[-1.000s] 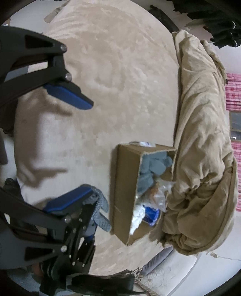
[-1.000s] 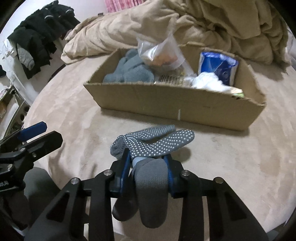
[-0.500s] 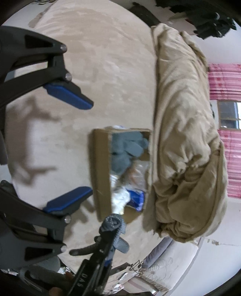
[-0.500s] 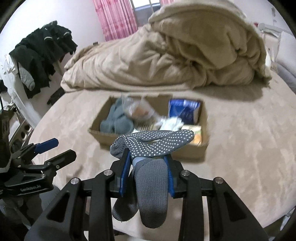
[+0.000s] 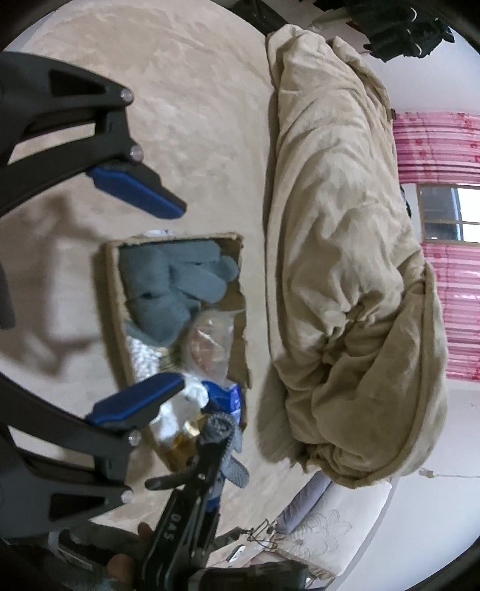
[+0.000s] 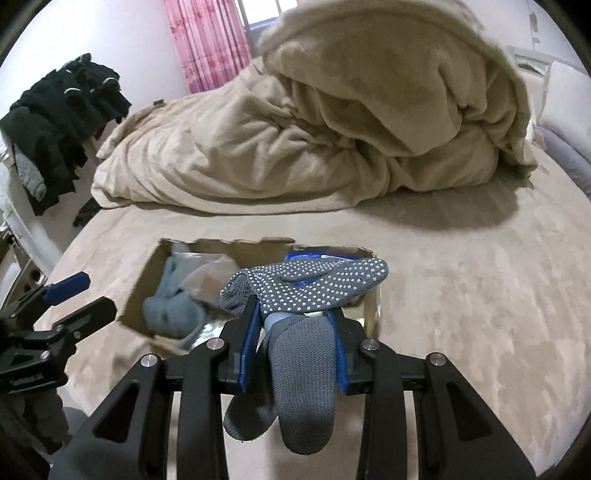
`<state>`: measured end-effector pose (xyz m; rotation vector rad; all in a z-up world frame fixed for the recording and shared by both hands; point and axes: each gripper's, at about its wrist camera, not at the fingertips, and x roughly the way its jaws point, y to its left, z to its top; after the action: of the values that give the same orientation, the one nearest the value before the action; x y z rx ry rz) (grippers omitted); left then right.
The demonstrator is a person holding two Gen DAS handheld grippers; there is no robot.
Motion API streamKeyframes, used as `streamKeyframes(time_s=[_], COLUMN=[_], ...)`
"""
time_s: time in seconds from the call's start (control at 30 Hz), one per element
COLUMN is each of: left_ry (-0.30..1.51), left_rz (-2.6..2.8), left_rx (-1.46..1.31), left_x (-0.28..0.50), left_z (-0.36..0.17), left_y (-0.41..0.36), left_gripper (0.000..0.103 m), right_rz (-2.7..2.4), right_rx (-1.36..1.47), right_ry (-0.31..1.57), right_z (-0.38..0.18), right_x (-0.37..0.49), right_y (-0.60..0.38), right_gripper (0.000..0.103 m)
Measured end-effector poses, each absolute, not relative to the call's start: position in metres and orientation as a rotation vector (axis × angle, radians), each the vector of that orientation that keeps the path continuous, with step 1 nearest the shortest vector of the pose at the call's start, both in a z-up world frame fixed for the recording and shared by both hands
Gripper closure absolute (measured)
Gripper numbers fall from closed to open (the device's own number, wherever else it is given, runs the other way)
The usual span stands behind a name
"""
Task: Organize objects
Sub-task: 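Lift the dotted gloves with the right gripper and drop them into the box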
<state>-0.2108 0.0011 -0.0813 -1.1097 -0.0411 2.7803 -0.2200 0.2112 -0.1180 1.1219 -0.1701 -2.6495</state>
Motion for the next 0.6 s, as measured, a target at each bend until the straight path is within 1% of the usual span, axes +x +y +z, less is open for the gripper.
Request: streamKeyframes(time_s=[0.17, 0.33, 0.43, 0.53, 0.6], left_ry=[-0.054, -0.069, -0.071, -0.09, -0.096], left_rz=[2.766, 2.758, 2.761, 2.769, 2.77], left_rx=[-1.141, -1.165, -1.168, -1.16, -1.149], left_x=[-0.227, -0.229, -0.224, -0.217, -0.208], left_z=[-0.096, -0.104, -0.103, -0.098, -0.092], left_y=[0.007, 0.007, 0.006, 0.003, 0.002], left_gripper=[0.017, 0.017, 0.017, 0.017, 0.017], right_rz=[-2.652, -2.67, -2.665, -2.674, -2.666], right_rx=[1.173, 1.204, 1.201, 1.197, 1.2], right_ry=[-0.162, -0.17, -0.179, -0.171, -0.176], right_z=[-0.14, -0.157, -0.154, -0.147, -0.143], right_x=[-0.243, -0.249, -0.244, -0.236, -0.231], right_y=[0.211, 0.214, 0.216, 0.216, 0.216], right_gripper=[0.066, 0.059, 0.058, 0.051, 0.049])
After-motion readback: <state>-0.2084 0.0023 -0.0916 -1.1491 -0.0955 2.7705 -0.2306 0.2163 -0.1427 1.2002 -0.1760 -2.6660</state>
